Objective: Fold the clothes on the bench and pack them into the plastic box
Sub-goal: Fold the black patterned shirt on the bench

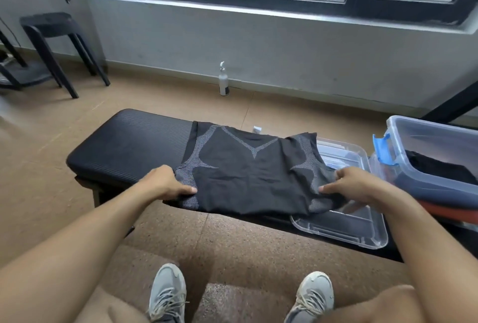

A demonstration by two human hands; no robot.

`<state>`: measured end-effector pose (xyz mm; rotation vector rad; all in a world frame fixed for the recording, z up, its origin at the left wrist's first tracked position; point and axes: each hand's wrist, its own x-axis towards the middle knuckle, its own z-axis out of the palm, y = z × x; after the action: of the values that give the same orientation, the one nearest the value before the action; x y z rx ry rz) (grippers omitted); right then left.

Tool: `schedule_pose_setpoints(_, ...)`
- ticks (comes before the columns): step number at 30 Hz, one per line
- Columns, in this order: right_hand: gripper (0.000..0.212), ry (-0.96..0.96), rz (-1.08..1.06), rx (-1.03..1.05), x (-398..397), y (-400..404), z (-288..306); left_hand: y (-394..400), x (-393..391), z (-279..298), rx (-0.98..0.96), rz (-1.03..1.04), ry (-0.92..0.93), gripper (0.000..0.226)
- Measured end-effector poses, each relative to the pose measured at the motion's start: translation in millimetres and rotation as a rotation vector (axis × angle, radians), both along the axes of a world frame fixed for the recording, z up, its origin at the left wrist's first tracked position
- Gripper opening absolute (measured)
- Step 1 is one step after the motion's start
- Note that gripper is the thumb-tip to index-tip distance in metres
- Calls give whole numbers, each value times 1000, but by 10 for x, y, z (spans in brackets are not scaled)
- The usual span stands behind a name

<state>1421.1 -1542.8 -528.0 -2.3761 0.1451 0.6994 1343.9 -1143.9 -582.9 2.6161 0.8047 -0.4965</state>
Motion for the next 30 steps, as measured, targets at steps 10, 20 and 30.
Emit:
schedule_pose_setpoints(10,25,-300,104,458,-282,148,336,182,-67,421,-814,430,-508,31)
schedule_pose_setpoints(20,39,-450,377,326,-524,96,625,611,-328,716,-992,403,-635,15)
schedule_pose_setpoints(30,32,-130,194,84,-288,18,340,678,-390,590,-773,235,-352,15)
